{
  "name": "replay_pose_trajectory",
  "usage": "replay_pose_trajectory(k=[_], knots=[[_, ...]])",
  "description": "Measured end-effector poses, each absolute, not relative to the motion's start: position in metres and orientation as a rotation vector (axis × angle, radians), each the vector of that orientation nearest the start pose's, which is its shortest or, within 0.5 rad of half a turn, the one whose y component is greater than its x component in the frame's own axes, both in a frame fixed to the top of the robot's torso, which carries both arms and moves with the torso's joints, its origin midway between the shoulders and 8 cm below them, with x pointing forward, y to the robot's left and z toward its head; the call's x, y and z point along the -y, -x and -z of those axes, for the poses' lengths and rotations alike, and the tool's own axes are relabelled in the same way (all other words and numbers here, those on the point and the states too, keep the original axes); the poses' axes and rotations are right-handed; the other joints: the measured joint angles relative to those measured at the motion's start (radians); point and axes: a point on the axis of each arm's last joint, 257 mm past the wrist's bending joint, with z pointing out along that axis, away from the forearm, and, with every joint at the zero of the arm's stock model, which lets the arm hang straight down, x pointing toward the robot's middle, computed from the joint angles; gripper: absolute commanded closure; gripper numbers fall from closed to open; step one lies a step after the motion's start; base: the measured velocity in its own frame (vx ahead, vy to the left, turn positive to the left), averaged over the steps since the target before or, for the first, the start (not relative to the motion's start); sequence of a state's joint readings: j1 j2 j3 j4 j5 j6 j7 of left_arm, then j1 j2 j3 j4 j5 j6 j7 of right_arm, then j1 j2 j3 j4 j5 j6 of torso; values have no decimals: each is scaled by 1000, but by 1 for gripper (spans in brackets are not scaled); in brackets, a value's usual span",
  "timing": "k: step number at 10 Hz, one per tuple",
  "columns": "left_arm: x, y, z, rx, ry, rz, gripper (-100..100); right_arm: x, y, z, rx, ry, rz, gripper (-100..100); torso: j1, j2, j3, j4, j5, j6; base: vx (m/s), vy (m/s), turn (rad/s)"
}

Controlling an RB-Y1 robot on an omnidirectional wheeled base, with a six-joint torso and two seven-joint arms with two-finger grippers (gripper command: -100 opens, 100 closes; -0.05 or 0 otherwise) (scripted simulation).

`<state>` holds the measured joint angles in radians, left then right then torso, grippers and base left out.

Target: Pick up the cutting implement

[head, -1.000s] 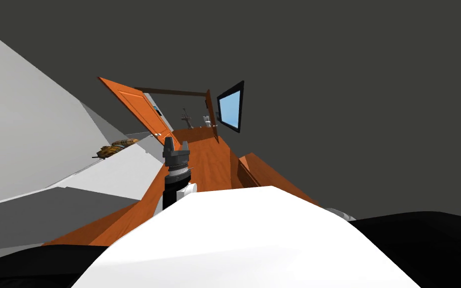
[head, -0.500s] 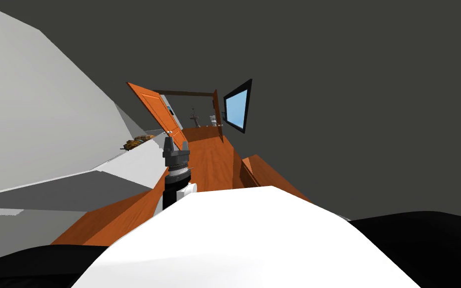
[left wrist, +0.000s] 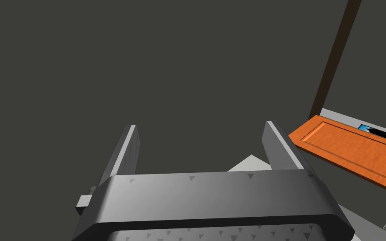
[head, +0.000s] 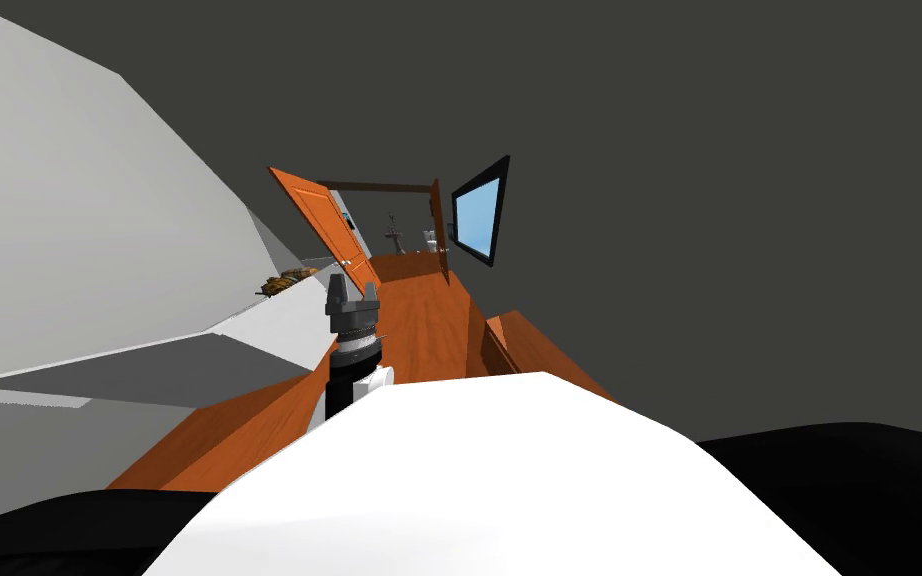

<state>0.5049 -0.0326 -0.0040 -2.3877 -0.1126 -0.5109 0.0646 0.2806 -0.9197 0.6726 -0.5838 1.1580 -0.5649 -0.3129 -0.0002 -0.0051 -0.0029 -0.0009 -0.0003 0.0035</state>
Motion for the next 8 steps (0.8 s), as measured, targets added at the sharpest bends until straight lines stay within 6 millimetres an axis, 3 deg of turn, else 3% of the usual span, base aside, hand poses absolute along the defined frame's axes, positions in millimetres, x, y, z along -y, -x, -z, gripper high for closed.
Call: replay_pose_trajectory(k=[2,3,4,5,6,7,8], knots=[[-263,-320,-71,-558,543,1313,0,557,59,577,-3207,149,-49,-100,-2,1,1,0,0,-1,-15,-26,170],[-263,-320,-71,-558,543,1313,0,553,59,577,-3197,127,-56,-100,-1,1,1,0,0,0,-16,-20,374],[-263,-320,-71,-558,543,1313,0,540,76,581,-3208,108,-80,-100,-1,1,1,0,0,-1,-20,-34,209],[-263,-320,-71,-558,543,1313,0,537,83,583,-3208,68,-81,-100,-2,1,1,0,0,0,-13,-19,-26],[-263,-320,-71,-558,543,1313,0,536,84,584,-3200,51,-87,-100,-1,1,1,0,0,0,-6,0,-29],[-263,-320,-71,-558,543,1313,0,535,82,584,-3189,31,-91,-100,0,1,0,0,0,0,-16,-12,388],[-263,-320,-71,-558,543,1313,0,526,99,588,-3198,4,-107,-100,-1,1,1,0,0,-1,-20,-32,235]])
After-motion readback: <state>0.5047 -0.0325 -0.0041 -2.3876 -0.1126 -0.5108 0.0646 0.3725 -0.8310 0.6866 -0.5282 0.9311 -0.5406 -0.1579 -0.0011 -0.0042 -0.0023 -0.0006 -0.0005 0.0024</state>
